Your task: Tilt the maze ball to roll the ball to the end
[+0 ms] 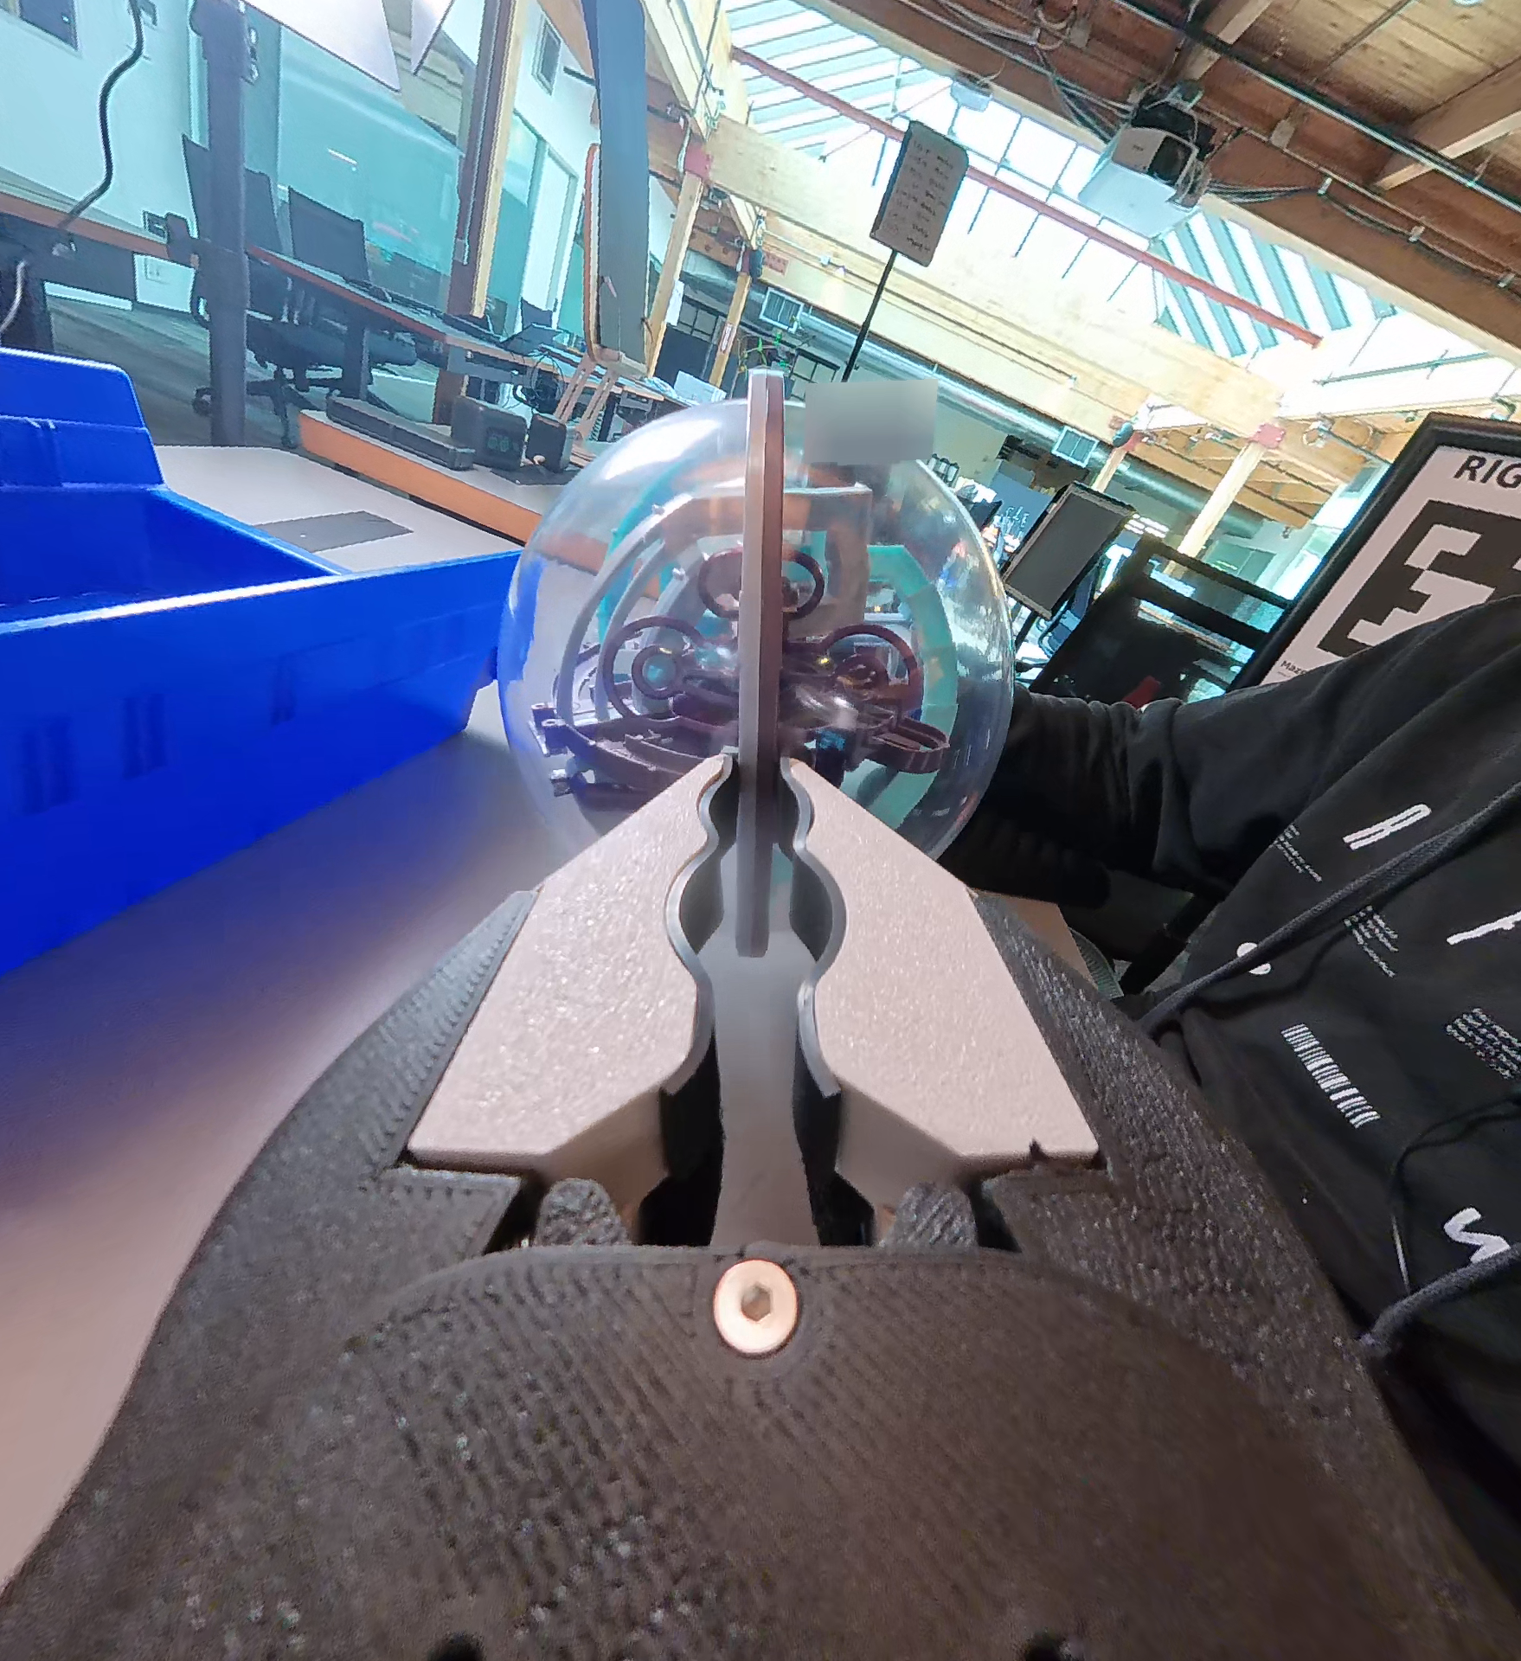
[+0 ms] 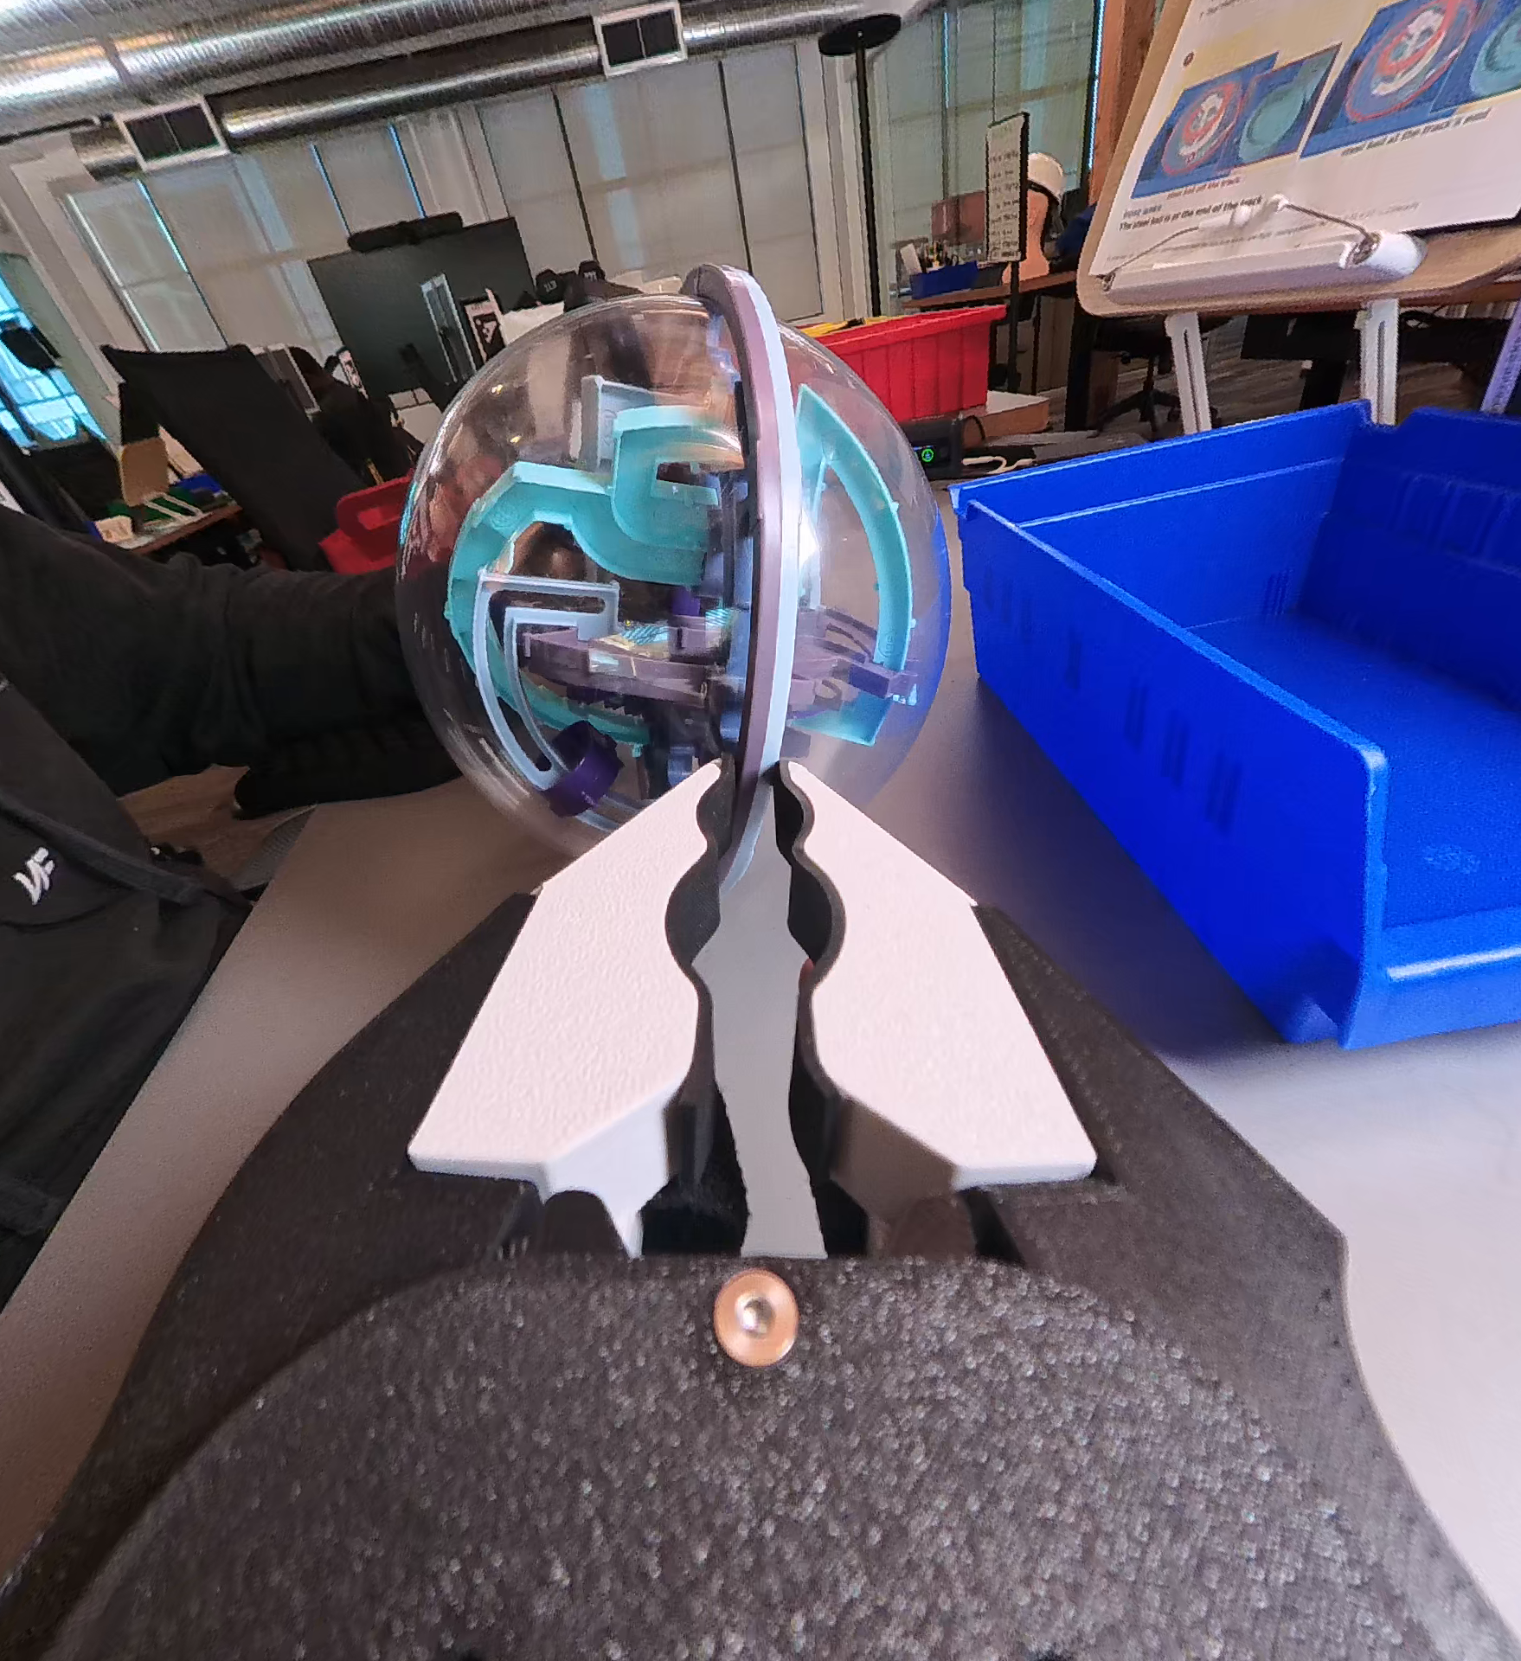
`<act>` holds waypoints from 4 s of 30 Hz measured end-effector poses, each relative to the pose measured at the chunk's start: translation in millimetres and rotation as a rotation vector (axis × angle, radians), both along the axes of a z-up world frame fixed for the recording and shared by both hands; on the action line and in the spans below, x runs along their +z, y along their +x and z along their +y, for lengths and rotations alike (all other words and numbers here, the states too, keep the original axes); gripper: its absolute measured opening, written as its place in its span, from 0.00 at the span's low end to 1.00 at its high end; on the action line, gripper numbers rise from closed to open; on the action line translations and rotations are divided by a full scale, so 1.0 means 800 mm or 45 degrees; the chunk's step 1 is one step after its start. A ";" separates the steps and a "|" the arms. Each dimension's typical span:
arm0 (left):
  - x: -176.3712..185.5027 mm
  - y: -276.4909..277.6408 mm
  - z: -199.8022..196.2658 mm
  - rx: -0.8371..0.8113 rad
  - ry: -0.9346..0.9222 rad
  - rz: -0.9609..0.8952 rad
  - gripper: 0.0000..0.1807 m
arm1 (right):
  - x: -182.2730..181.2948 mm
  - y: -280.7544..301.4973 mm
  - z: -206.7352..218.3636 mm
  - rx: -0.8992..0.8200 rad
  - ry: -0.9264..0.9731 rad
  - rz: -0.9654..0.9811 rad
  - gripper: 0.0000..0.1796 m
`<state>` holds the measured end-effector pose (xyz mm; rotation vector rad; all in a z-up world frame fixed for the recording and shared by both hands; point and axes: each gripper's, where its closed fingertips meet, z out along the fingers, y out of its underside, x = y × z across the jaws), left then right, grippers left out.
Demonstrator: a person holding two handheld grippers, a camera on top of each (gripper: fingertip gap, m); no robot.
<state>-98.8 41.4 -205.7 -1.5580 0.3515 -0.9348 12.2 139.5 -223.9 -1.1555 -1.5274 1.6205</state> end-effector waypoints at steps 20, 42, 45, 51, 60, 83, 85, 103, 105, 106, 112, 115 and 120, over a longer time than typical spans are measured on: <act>-0.013 -0.001 -0.001 -0.004 -0.038 0.044 0.03 | -0.018 -0.001 -0.003 0.012 0.020 -0.087 0.03; -0.028 -0.005 0.002 0.001 -0.142 0.025 0.03 | -0.032 -0.001 -0.005 0.031 0.017 -0.160 0.03; -0.029 -0.004 0.002 0.001 -0.152 0.021 0.03 | -0.034 0.000 -0.005 0.030 0.016 -0.168 0.03; -0.029 -0.005 0.002 0.004 -0.162 0.002 0.03 | -0.037 0.000 -0.007 0.039 0.010 -0.181 0.03; -0.032 -0.007 0.003 0.006 -0.187 -0.013 0.03 | -0.044 -0.001 -0.009 0.051 0.003 -0.210 0.03; -0.039 -0.009 0.004 0.025 -0.303 -0.095 0.03 | -0.058 0.002 -0.018 0.102 -0.021 -0.281 0.03; -0.040 -0.009 0.004 0.025 -0.311 -0.104 0.03 | -0.058 0.002 -0.018 0.104 -0.023 -0.283 0.03; -0.046 -0.008 0.007 0.017 -0.401 -0.224 0.03 | -0.056 0.007 -0.015 0.120 -0.108 -0.296 0.04; -0.048 -0.006 0.008 0.010 -0.408 -0.232 0.03 | -0.054 0.008 -0.014 0.119 -0.126 -0.289 0.03; -0.049 -0.005 0.008 0.005 -0.415 -0.235 0.03 | -0.053 0.009 -0.013 0.118 -0.135 -0.286 0.03; -0.050 -0.004 0.009 -0.004 -0.454 -0.271 0.03 | -0.052 0.012 -0.015 0.123 -0.156 -0.287 0.04; -0.053 -0.004 0.008 -0.008 -0.488 -0.314 0.04 | -0.048 0.013 -0.016 0.131 -0.193 -0.280 0.03; -0.057 0.000 0.006 -0.024 -0.518 -0.357 0.04 | -0.045 0.016 -0.016 0.135 -0.249 -0.276 0.03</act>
